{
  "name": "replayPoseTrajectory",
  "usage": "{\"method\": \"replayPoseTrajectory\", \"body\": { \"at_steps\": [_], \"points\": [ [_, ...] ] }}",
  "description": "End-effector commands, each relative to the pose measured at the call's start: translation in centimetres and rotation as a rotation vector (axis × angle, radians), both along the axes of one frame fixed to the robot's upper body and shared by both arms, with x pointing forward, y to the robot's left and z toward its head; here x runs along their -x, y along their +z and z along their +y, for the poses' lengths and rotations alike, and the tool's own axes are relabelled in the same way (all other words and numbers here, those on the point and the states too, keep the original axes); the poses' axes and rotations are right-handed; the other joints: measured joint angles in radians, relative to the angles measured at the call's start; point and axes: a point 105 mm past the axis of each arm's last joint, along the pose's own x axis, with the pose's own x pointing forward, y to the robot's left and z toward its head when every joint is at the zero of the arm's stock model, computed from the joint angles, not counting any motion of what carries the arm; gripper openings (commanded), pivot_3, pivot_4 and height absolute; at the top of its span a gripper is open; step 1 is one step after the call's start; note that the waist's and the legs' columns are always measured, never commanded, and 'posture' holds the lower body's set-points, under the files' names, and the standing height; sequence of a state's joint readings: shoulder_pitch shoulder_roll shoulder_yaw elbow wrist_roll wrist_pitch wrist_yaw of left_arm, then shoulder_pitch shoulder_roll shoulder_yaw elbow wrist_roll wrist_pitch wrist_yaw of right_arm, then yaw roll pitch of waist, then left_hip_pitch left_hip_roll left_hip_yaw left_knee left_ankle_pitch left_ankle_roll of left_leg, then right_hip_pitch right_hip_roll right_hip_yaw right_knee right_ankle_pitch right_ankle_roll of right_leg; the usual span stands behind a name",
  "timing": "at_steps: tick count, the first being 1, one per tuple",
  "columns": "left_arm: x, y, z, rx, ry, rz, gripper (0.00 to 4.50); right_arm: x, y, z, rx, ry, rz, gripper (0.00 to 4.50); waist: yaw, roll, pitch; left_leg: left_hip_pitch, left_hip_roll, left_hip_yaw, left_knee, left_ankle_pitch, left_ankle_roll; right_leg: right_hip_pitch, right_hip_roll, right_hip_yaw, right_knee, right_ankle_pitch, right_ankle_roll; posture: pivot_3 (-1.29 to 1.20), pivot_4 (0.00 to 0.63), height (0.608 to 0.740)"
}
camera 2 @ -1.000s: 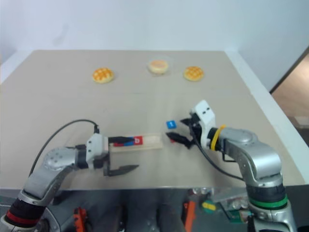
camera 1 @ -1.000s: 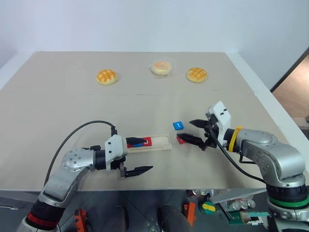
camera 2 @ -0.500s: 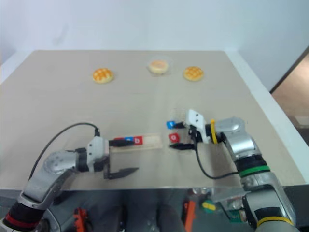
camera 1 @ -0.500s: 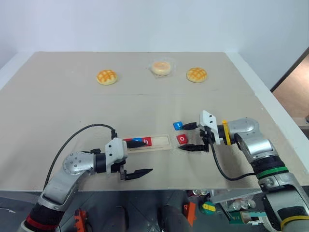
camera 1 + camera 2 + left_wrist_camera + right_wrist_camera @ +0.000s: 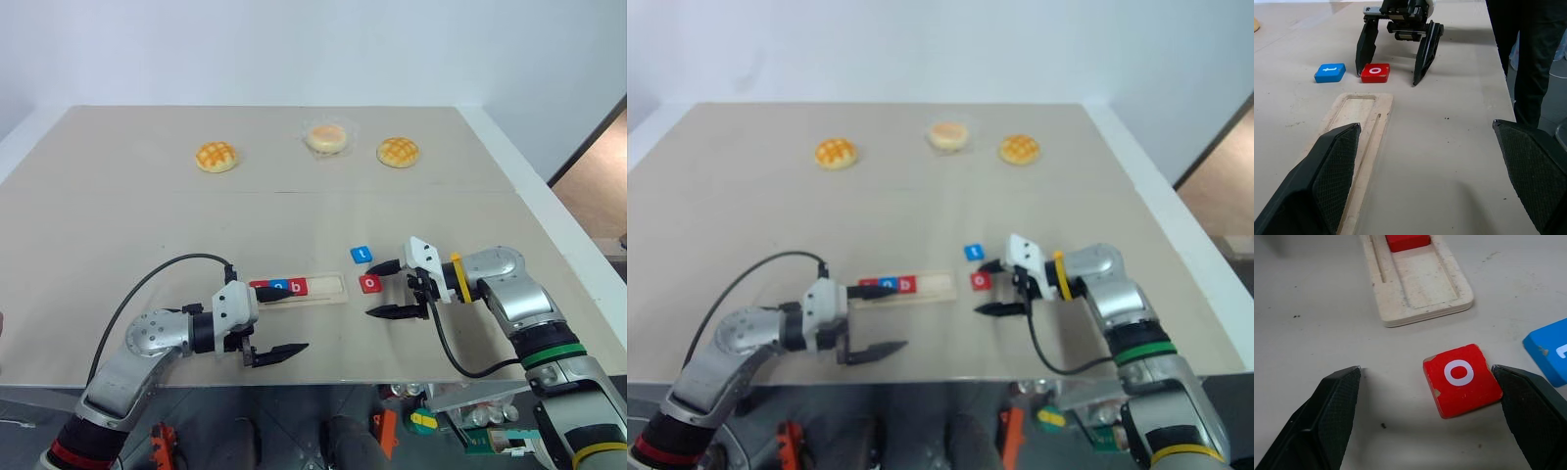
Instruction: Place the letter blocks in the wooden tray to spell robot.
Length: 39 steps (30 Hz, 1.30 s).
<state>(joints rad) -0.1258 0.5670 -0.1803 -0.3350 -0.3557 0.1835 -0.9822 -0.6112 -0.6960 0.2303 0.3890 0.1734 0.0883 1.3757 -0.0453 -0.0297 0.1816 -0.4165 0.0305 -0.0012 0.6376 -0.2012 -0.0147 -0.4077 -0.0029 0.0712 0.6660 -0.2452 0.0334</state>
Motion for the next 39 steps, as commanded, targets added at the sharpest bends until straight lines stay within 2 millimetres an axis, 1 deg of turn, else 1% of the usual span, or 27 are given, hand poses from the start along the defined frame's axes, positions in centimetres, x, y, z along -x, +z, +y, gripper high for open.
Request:
{"method": "replayPoseTrajectory", "body": {
  "at_steps": [1,3,4,10,14,17,20,21,29,30,31,33,34,35,36,37,38,39],
  "points": [
    [0.0,1.3,-0.2,0.014,-0.017,-0.049,4.50,0.5,0.5,-0.4,0.003,0.006,-0.005,4.42,0.000,0.000,0.000,0.000,0.000,0.000,0.000,0.000,0.000,0.000,0.000,0.000,0.000,0.000,0.000,0.00,0.150,0.740],
    [-0.1,1.2,-0.2,0.011,-0.019,-0.050,4.50,0.6,0.4,-0.2,-0.001,0.006,-0.002,4.42,0.000,0.000,0.000,0.000,0.000,0.000,0.000,0.000,0.000,0.000,0.000,0.000,0.000,0.000,0.000,0.00,0.150,0.740],
    [-0.1,1.2,-0.2,0.010,-0.019,-0.049,4.50,0.7,0.4,-0.2,-0.002,0.005,0.000,4.18,0.000,0.000,0.000,0.000,0.000,0.000,0.000,0.000,0.000,0.000,0.000,0.000,0.000,0.000,0.000,0.00,0.150,0.740],
    [-0.1,1.2,-0.1,0.019,-0.014,-0.040,4.50,0.3,0.3,0.0,-0.046,-0.052,0.031,4.18,0.000,0.000,0.000,0.000,0.000,0.000,0.000,0.000,0.000,0.000,0.000,0.000,0.000,0.000,0.000,0.00,0.150,0.740],
    [-0.4,1.6,-0.1,0.062,0.009,-0.004,4.50,0.2,0.2,-0.1,-0.073,-0.085,0.067,4.18,0.000,0.000,0.000,0.001,0.000,0.000,0.000,0.000,0.000,0.000,0.000,0.000,0.000,0.000,0.000,0.00,0.150,0.740],
    [-0.4,1.7,-0.1,0.052,0.000,-0.012,4.50,0.2,0.0,-0.3,-0.074,-0.103,0.078,4.18,0.000,0.000,0.000,0.001,0.000,0.000,0.000,0.000,0.000,0.001,0.000,0.000,0.000,0.000,0.001,0.00,0.150,0.740],
    [-0.3,1.7,-0.1,0.050,-0.002,-0.010,4.50,0.3,-0.2,-0.5,-0.073,-0.112,0.086,4.18,0.000,0.000,0.000,0.001,0.000,0.000,0.001,0.000,-0.001,0.001,0.000,0.000,0.000,0.000,0.002,0.00,0.150,0.740],
    [-0.3,1.7,-0.1,0.049,-0.002,-0.009,4.50,0.4,-0.3,-0.5,-0.069,-0.113,0.089,4.18,0.000,0.000,0.000,0.001,0.000,0.000,0.001,0.001,-0.001,0.001,0.000,0.000,0.000,-0.001,0.005,0.00,0.150,0.740],
    [-0.5,1.5,0.0,0.029,-0.002,-0.012,4.50,1.5,-0.2,-0.3,-0.092,-0.153,0.148,4.18,0.001,0.000,0.000,0.001,0.000,0.000,0.001,0.001,-0.001,0.002,0.000,0.000,0.000,-0.001,0.006,0.00,0.150,0.740],
    [-0.5,1.5,0.0,0.028,-0.002,-0.014,4.50,1.7,-0.2,-0.2,-0.092,-0.157,0.157,3.87,0.001,0.000,0.000,0.001,0.000,0.000,0.001,0.001,-0.001,0.002,0.000,0.000,0.000,-0.001,0.006,0.00,0.150,0.740],
    [-0.5,1.5,0.0,0.026,-0.002,-0.015,4.50,1.9,-0.3,-0.2,-0.090,-0.160,0.163,3.82,0.001,0.000,0.000,0.001,0.000,0.000,0.001,0.001,-0.001,0.002,0.000,0.000,0.000,-0.001,0.006,0.00,0.150,0.740],
    [-0.6,1.5,0.0,0.023,-0.001,-0.019,4.50,2.0,-0.5,-0.2,-0.077,-0.176,0.171,3.28,0.002,0.000,0.000,0.001,0.000,0.000,0.002,0.001,-0.001,0.002,0.000,0.000,0.000,-0.001,0.006,0.00,0.150,0.740],
    [-0.6,1.5,-0.1,0.022,0.000,-0.022,4.50,2.1,-0.6,-0.3,-0.071,-0.186,0.179,2.88,0.002,0.000,0.000,0.001,0.000,0.000,0.002,0.001,-0.001,0.002,0.000,0.000,0.000,-0.001,0.006,0.00,0.150,0.740],
    [-0.7,1.5,-0.1,0.022,0.000,-0.024,4.50,2.2,-0.7,-0.3,-0.068,-0.198,0.185,2.58,0.002,0.000,0.000,0.001,0.000,0.000,0.002,0.001,-0.001,0.002,0.000,0.001,0.000,-0.001,0.006,0.00,0.150,0.740],
    [-0.7,1.5,-0.2,0.022,0.001,-0.025,4.50,2.3,-0.7,-0.1,-0.075,-0.209,0.191,2.10,0.001,0.000,0.000,0.001,0.000,0.000,0.002,0.001,-0.001,0.002,0.000,0.000,0.000,-0.001,0.006,0.00,0.150,0.740],
    [-0.7,1.5,-0.2,0.023,0.001,-0.025,4.50,2.4,-0.6,0.0,-0.080,-0.216,0.199,1.75,0.002,0.000,0.000,0.001,0.000,0.000,0.002,0.001,-0.001,0.002,0.000,0.000,0.000,-0.001,0.006,0.00,0.150,0.740],
    [-0.7,1.5,-0.3,0.023,0.000,-0.026,4.50,2.5,-0.6,0.1,-0.078,-0.217,0.198,1.42,0.002,0.000,0.000,0.001,0.000,0.000,0.002,0.001,-0.001,0.002,0.000,0.000,0.000,-0.001,0.006,0.00,0.150,0.740],
    [-0.7,1.5,-0.3,0.022,0.000,-0.027,4.50,2.6,-0.6,0.2,-0.077,-0.217,0.197,1.21,0.002,0.000,0.000,0.001,0.000,0.000,0.002,0.001,-0.001,0.002,0.000,0.000,0.000,-0.001,0.006,0.00,0.150,0.740]
  ]
}}
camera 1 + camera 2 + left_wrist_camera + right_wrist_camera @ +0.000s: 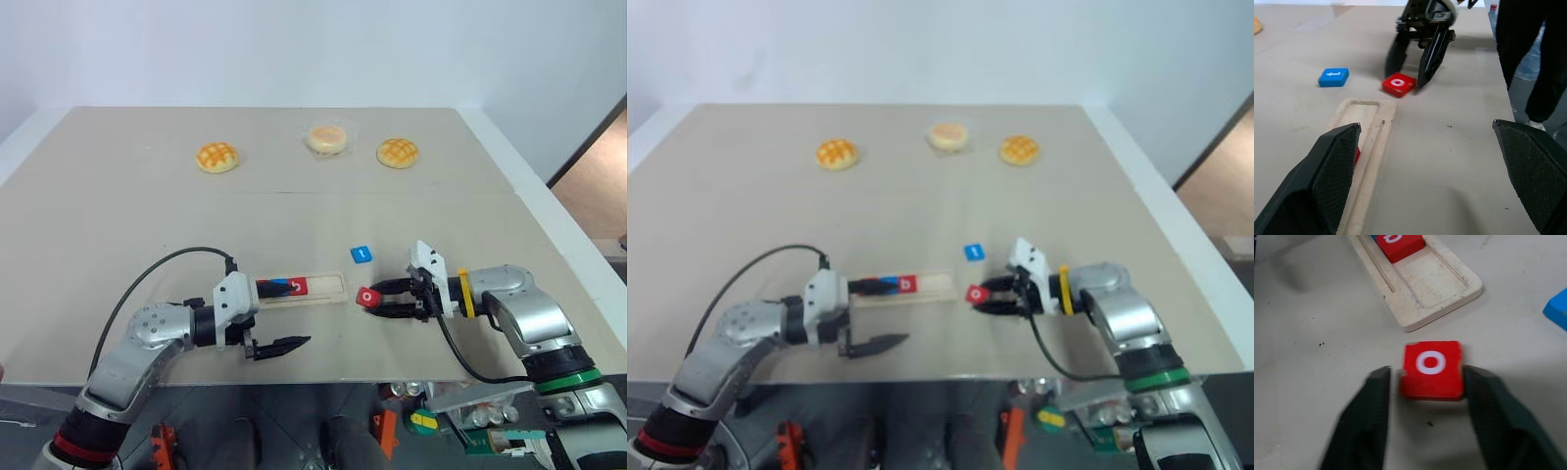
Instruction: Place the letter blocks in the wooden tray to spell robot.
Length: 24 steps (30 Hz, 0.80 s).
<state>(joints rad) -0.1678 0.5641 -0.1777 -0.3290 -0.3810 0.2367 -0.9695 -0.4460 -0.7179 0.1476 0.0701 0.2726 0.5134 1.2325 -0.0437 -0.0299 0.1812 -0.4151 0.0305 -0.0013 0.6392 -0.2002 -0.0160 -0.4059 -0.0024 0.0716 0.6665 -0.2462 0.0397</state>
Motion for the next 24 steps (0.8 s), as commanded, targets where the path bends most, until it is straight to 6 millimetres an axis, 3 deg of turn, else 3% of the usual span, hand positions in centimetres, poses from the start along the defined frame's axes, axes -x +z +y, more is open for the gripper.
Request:
{"method": "replayPoseTrajectory", "body": {
  "at_steps": [1,11,17,24],
  "points": [
    [-0.1,0.9,-0.2,0.010,-0.011,-0.047,4.50,0.6,-0.2,0.1,0.009,-0.009,0.025,1.20,0.000,0.000,0.000,0.000,0.000,0.000,0.000,0.000,0.000,0.000,0.000,0.000,0.000,0.000,0.000,0.00,0.150,0.740],
    [-0.4,0.7,0.0,-0.003,-0.001,-0.058,4.50,0.6,0.5,0.1,0.017,-0.037,-0.029,1.20,0.000,0.000,0.000,0.000,0.000,0.000,0.000,0.000,0.000,0.000,0.000,0.000,0.000,0.000,0.000,0.00,0.150,0.740],
    [-0.6,0.6,0.4,0.000,0.040,-0.071,4.50,-1.0,5.2,0.9,-0.037,-0.073,-0.143,1.20,-0.002,0.000,0.000,0.000,0.000,0.001,0.000,0.000,0.000,-0.001,0.000,0.001,0.000,0.001,0.000,0.00,0.150,0.740],
    [-0.6,0.5,0.6,0.002,0.058,-0.073,4.50,-1.5,7.8,3.6,-0.049,-0.007,-0.199,1.20,-0.002,0.000,0.000,-0.001,0.001,0.001,0.000,0.000,0.000,-0.001,0.001,0.001,0.000,0.000,0.000,0.00,0.150,0.740]
  ]
}}
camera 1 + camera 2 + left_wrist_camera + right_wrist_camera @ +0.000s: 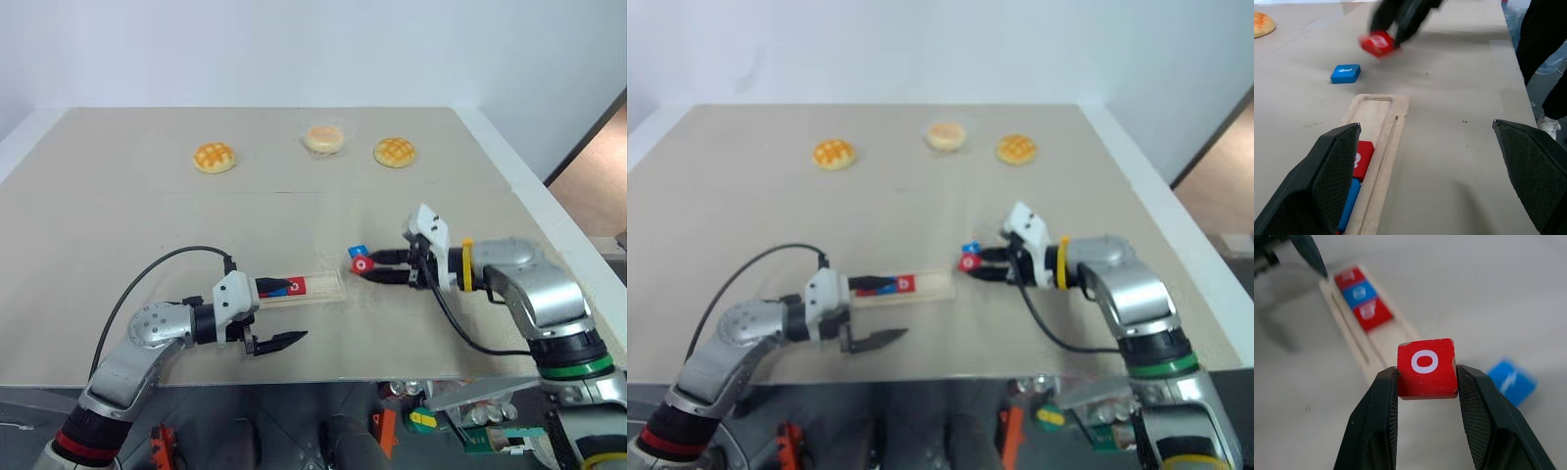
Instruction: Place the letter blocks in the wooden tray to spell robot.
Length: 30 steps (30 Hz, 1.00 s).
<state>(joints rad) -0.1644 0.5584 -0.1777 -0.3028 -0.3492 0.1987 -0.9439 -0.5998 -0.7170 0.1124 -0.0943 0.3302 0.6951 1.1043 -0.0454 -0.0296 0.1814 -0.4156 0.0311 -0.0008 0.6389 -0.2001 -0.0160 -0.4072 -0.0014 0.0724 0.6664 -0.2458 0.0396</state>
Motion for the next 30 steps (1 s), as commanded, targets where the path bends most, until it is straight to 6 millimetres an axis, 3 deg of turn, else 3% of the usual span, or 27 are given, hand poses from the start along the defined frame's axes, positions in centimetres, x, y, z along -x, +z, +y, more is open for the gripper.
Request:
{"method": "replayPoseTrajectory", "body": {
  "at_steps": [1,7,13,30],
  "points": [
    [-0.3,1.0,0.5,0.022,0.037,-0.044,4.50,0.2,1.2,1.9,-0.008,0.068,-0.032,1.20,0.000,0.000,0.000,0.000,0.000,0.000,0.000,0.000,0.000,0.000,0.000,0.000,0.000,0.000,0.000,0.00,0.150,0.740],
    [-1.1,0.8,2.2,0.038,0.147,-0.035,4.50,-0.7,0.3,4.7,0.071,0.191,-0.051,1.20,-0.002,0.000,0.000,-0.001,0.000,0.001,0.000,0.000,0.000,-0.001,0.000,0.000,0.000,0.000,0.000,0.00,0.150,0.740],
    [-1.3,0.7,3.1,0.053,0.210,-0.035,4.50,-1.6,-1.2,5.8,0.156,0.282,-0.032,1.20,0.001,0.000,0.000,-0.001,0.000,0.000,0.000,0.000,0.000,-0.001,-0.001,0.000,0.000,0.000,0.000,0.00,0.150,0.740],
    [-1.2,0.8,3.1,0.052,0.240,-0.046,4.50,-2.4,-3.9,6.4,0.210,0.356,-0.002,1.20,0.000,0.000,0.000,0.000,0.000,0.000,0.000,0.000,0.000,-0.001,-0.001,-0.001,0.000,0.003,-0.006,0.00,0.150,0.740]
  ]
}}
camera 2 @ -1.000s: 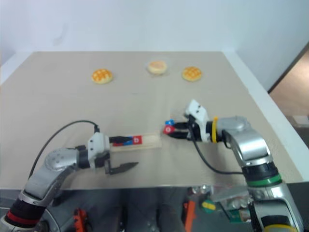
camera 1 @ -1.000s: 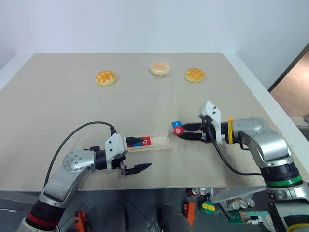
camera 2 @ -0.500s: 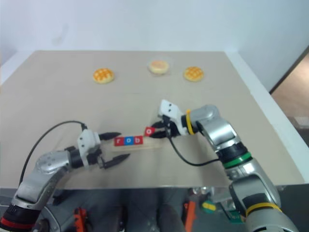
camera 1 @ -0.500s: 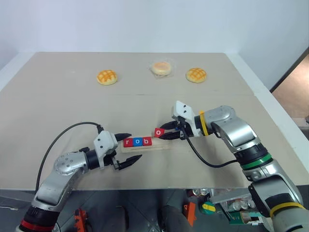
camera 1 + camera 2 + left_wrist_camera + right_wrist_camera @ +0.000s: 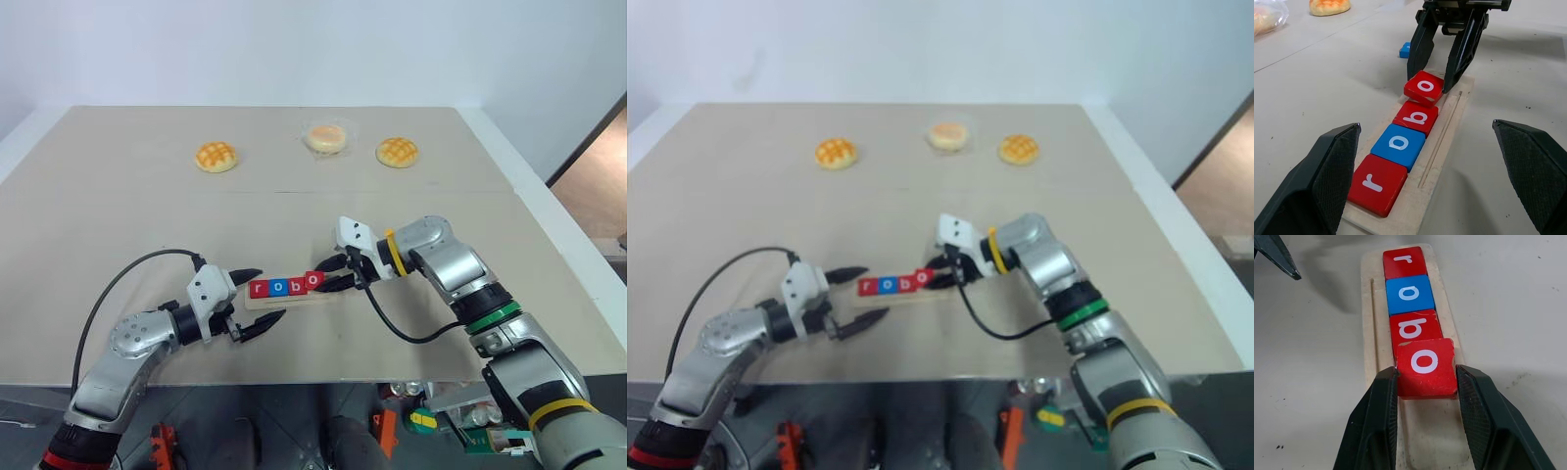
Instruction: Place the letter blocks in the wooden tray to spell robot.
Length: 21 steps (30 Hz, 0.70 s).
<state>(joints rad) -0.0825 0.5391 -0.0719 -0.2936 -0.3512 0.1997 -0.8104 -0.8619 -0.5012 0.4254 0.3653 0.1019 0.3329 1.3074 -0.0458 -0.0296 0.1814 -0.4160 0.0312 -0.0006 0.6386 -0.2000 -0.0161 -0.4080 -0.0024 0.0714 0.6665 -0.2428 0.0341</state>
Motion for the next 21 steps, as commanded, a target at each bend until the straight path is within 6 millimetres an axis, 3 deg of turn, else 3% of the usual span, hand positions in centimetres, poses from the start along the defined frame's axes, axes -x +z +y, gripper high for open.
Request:
{"method": "replayPoseTrajectory", "body": {
  "at_steps": [1,21],
  "points": [
    [0.21,1.11,0.03,-0.009,-0.002,-0.053,4.50,-0.38,0.05,-0.38,0.015,-0.002,-0.016,1.20,0.000,0.000,0.000,0.000,0.000,0.000,0.000,0.000,0.000,0.000,0.000,0.000,0.000,0.000,0.000,0.00,0.150,0.740],
    [0.24,0.74,-0.09,-0.021,-0.015,-0.043,4.50,-0.17,0.34,-0.94,0.006,0.000,0.012,1.20,0.000,0.000,0.000,0.000,0.000,0.000,0.000,0.000,0.000,0.000,0.000,0.000,0.000,0.000,-0.001,0.00,0.150,0.740]
  ]
}}
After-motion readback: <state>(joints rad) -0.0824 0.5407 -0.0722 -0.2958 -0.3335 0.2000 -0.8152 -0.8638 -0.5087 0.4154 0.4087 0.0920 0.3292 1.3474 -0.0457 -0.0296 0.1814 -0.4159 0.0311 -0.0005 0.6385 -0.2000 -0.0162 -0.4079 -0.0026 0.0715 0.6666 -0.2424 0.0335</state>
